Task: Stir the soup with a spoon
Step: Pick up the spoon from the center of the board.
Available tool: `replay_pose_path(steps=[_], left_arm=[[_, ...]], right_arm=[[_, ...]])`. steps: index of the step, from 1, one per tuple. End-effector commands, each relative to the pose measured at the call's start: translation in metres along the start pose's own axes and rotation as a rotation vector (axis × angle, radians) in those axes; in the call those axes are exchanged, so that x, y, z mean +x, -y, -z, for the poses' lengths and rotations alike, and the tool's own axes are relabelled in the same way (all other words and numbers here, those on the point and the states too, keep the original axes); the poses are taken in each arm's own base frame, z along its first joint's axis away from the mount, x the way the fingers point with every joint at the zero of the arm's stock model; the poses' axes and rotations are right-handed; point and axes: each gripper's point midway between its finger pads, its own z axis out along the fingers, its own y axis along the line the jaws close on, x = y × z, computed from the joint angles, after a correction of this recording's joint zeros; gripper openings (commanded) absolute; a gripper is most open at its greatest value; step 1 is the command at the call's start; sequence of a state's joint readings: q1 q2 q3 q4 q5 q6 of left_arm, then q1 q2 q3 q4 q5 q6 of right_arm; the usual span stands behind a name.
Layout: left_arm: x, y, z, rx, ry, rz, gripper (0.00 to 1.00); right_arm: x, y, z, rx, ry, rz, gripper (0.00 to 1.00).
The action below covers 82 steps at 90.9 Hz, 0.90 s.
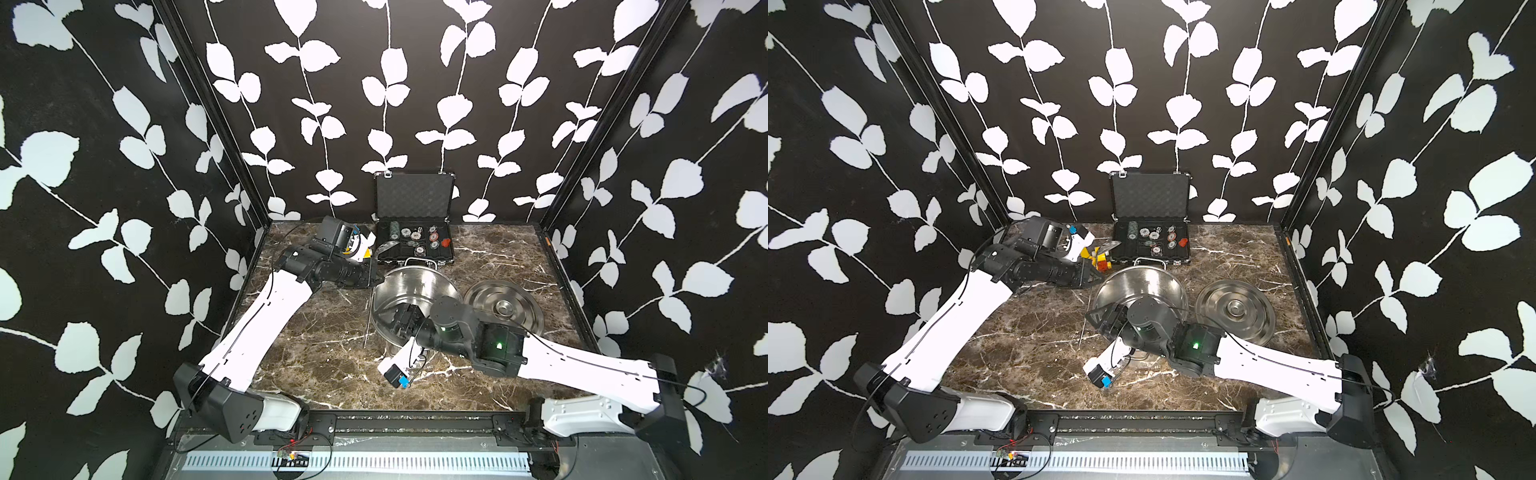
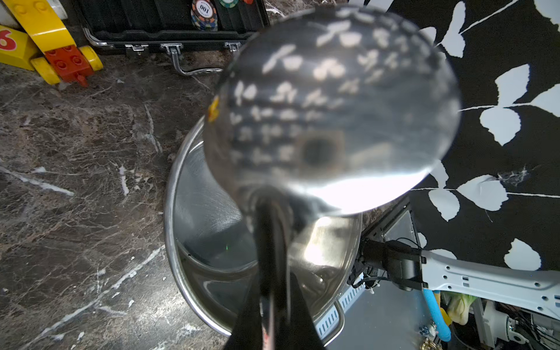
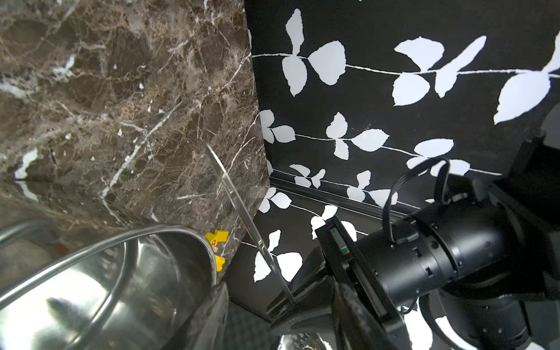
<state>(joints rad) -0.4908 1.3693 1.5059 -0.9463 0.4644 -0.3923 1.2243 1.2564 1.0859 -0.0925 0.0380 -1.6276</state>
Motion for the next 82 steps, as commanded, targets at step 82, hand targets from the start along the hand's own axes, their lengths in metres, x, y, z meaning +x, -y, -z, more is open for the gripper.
replay_pose_path(steps=[82], left_arm=[[0.004, 0.020, 0.021, 0.060, 0.032, -0.064, 0.00]], right_arm=[[0.004, -0.002, -0.056, -0.089, -0.109, 0.222, 0.31]])
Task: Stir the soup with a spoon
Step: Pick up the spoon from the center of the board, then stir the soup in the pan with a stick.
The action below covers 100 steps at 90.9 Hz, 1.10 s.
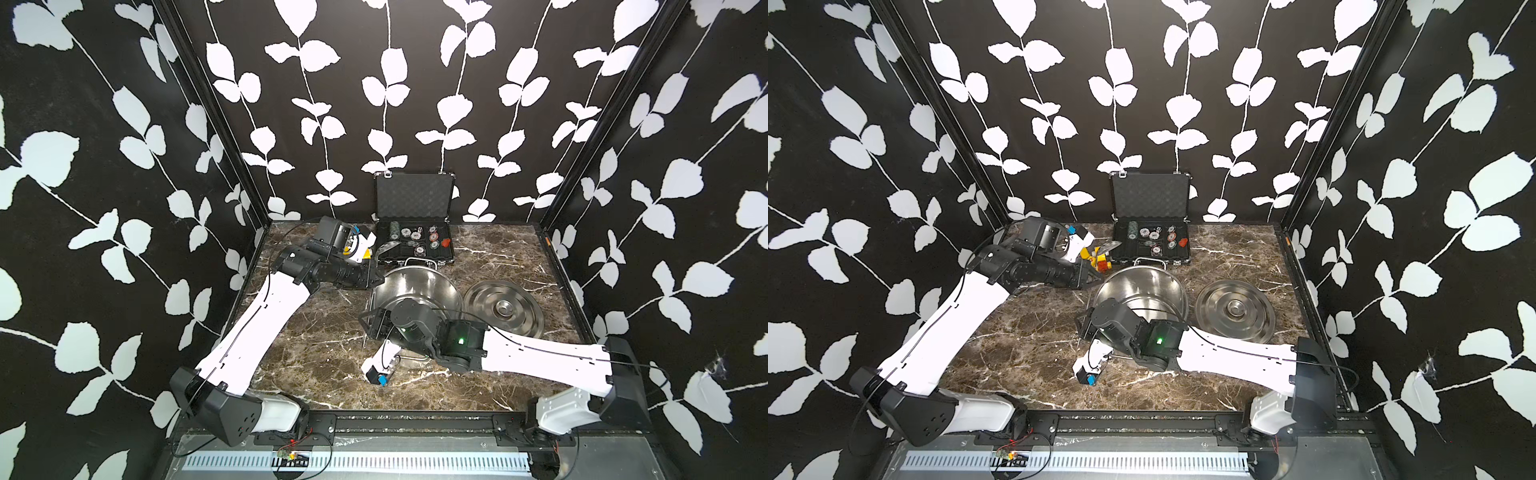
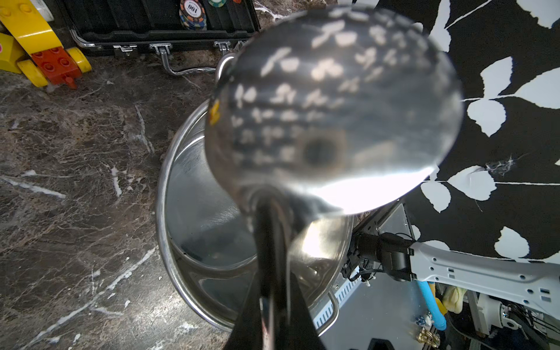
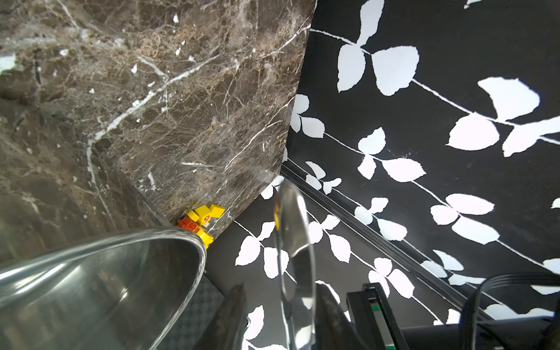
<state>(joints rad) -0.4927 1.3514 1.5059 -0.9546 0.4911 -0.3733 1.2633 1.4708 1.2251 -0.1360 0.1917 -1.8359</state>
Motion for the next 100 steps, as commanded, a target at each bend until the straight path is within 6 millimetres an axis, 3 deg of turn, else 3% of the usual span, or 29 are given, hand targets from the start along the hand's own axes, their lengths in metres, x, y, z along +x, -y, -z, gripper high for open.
replay_pose_path(steps=[1, 14, 33, 51, 52, 55, 66, 75, 89, 100], left_arm=[[0.000, 0.013, 0.015, 0.030, 0.034, -0.039, 0.00], [0.001, 0.013, 0.016, 0.034, 0.039, -0.040, 0.00], [-0.003, 0.007, 0.021, -0.006, 0.098, -0.061, 0.01], [-0.019, -0.012, 0.062, -0.186, 0.333, -0.154, 0.81], [-0.018, -0.013, 0.065, -0.199, 0.343, -0.158, 0.90], [-0.019, -0.017, 0.074, -0.237, 0.382, -0.172, 0.98], [-0.014, -0.035, 0.108, -0.377, 0.507, -0.198, 0.99], [-0.004, -0.050, 0.120, -0.466, 0.542, -0.213, 0.99], [0.014, -0.066, 0.110, -0.506, 0.502, -0.234, 0.99], [0.022, -0.074, 0.096, -0.498, 0.474, -0.222, 0.99]], right_arm=[[0.003, 0.015, -0.004, 0.050, -0.027, -0.020, 0.30], [0.006, 0.019, -0.007, 0.081, -0.050, -0.034, 0.00], [0.012, 0.032, 0.000, 0.176, -0.076, -0.111, 0.00], [0.027, 0.064, 0.040, 0.343, -0.051, -0.389, 0.00], [0.028, 0.066, 0.043, 0.354, -0.048, -0.414, 0.00], [0.033, 0.073, 0.054, 0.393, -0.040, -0.494, 0.00], [0.051, 0.088, 0.095, 0.513, 0.025, -0.781, 0.00], [0.079, 0.082, 0.122, 0.544, 0.130, -1.109, 0.00], [0.123, 0.047, 0.142, 0.589, 0.209, -1.500, 0.00], [0.137, 0.025, 0.140, 0.569, 0.247, -1.655, 0.00]])
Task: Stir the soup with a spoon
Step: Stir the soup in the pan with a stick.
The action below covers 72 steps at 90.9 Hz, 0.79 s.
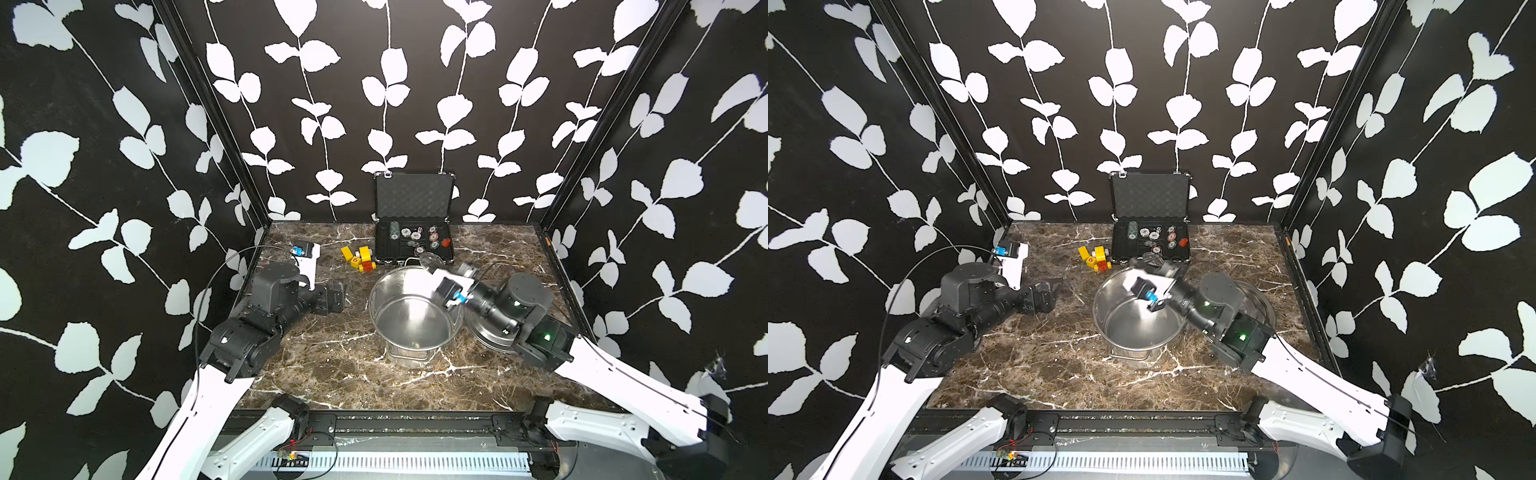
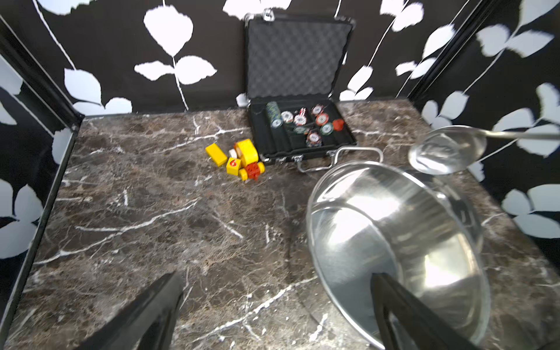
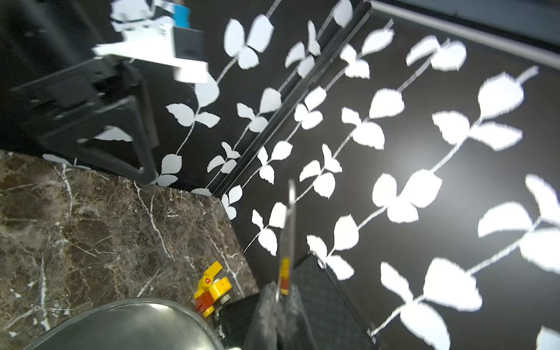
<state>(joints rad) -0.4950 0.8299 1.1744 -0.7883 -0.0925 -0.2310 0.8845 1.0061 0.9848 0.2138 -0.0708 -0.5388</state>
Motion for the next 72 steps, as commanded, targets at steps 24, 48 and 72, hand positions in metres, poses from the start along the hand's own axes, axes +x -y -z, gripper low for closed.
replay_pose_path(steps=[24, 48, 72], left_arm=[[0.025, 0.000, -0.029, 0.006, -0.012, -0.055, 0.99], [0.037, -0.009, -0.037, -0.035, -0.033, -0.077, 0.99], [0.035, -0.006, -0.044, -0.026, -0.031, -0.085, 0.99]], right_arm=[[0.055, -0.034, -0.017, -0.219, -0.063, -0.364, 0.00], [0.110, -0.065, -0.012, -0.291, -0.249, -0.264, 0.00], [0.139, -0.072, 0.007, -0.266, -0.338, -0.261, 0.00]])
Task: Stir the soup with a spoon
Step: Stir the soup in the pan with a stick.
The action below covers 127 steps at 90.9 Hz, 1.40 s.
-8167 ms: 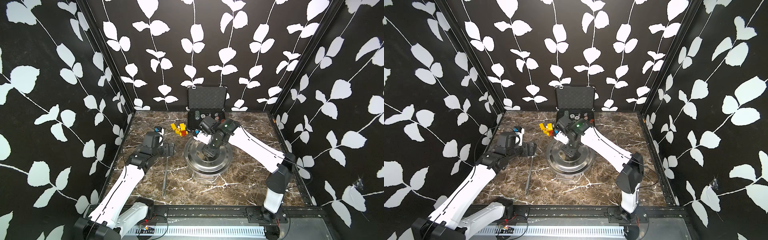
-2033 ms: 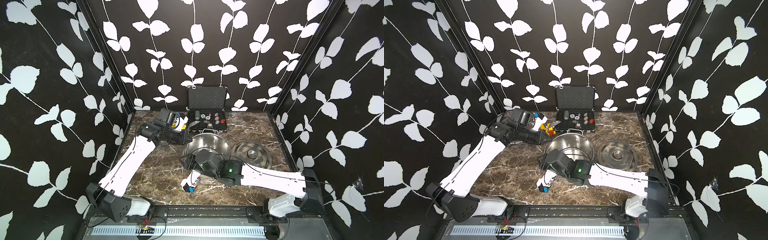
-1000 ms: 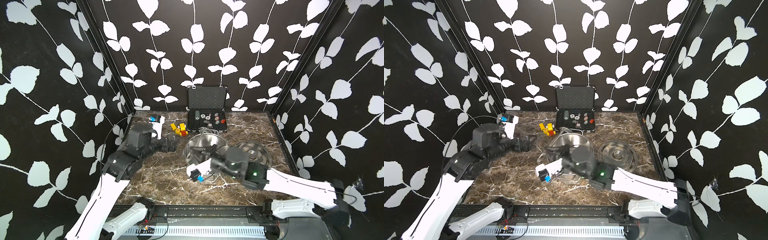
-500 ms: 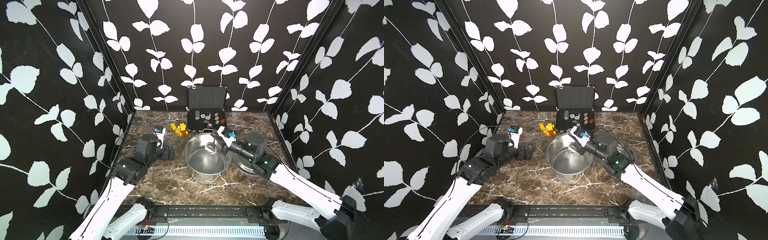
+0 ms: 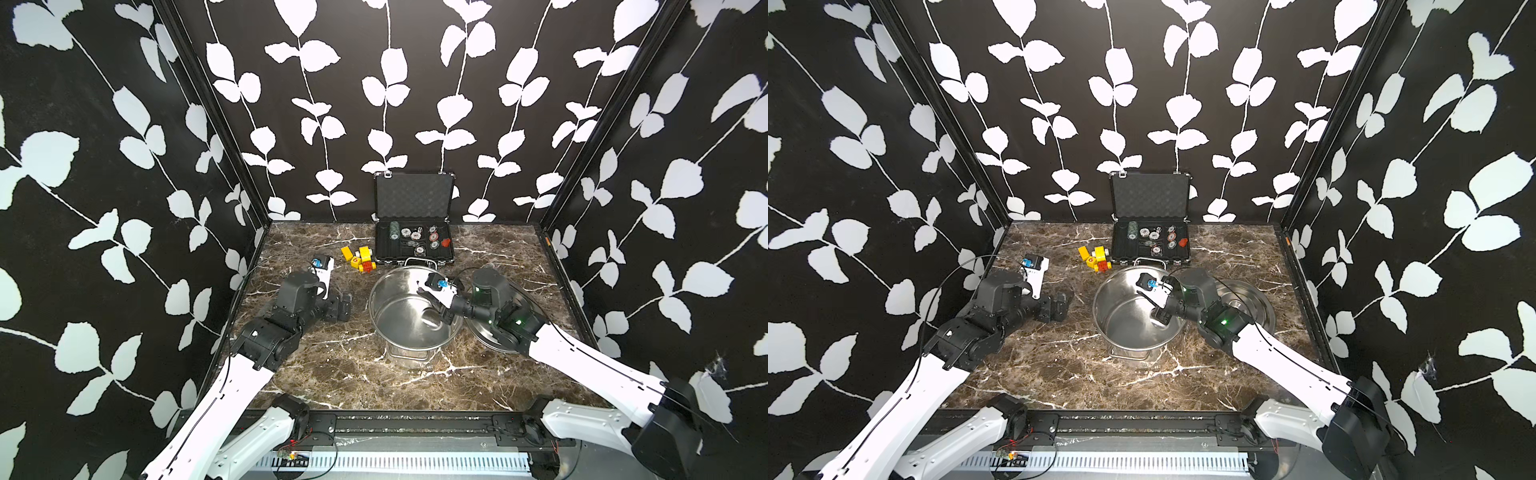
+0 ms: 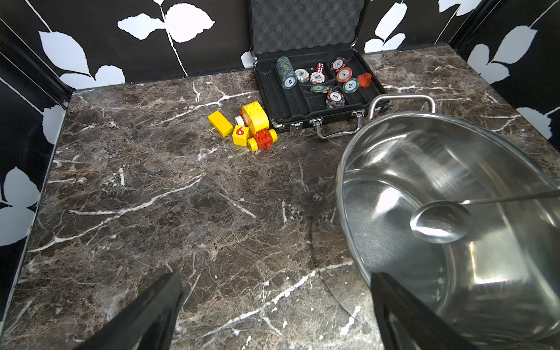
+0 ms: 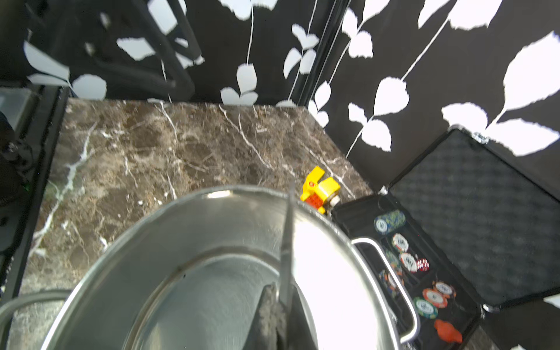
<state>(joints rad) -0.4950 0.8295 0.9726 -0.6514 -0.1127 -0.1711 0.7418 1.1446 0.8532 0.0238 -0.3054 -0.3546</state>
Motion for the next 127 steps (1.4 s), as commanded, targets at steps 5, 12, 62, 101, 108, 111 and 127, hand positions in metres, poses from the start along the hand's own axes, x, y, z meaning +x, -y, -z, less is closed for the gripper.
replay_pose_path(steps=[5, 12, 62, 101, 108, 111, 127], left_arm=[[-0.007, 0.001, -0.002, 0.000, 0.028, -0.020, 0.99], [-0.006, 0.000, -0.003, -0.004, 0.030, -0.024, 0.99], [-0.003, -0.001, -0.007, -0.004, 0.071, -0.062, 0.99], [0.003, 0.001, -0.003, 0.009, 0.055, -0.088, 0.99], [0.003, 0.001, -0.003, 0.011, 0.053, -0.086, 0.99], [0.004, 0.001, -0.003, 0.012, 0.052, -0.087, 0.99], [0.006, 0.002, -0.006, 0.015, 0.041, -0.092, 0.99]], right_arm=[[0.003, -0.003, 0.016, 0.012, 0.016, 0.033, 0.00], [0.001, -0.019, 0.021, -0.056, 0.048, 0.058, 0.00], [-0.054, -0.110, -0.038, -0.455, 0.168, 0.259, 0.00], [-0.054, -0.027, -0.103, -0.357, 0.212, 0.080, 0.00], [-0.047, -0.009, -0.104, -0.324, 0.207, 0.043, 0.00], [-0.044, -0.001, -0.103, -0.309, 0.202, 0.030, 0.00], [-0.025, 0.029, -0.081, -0.229, 0.184, -0.020, 0.00]])
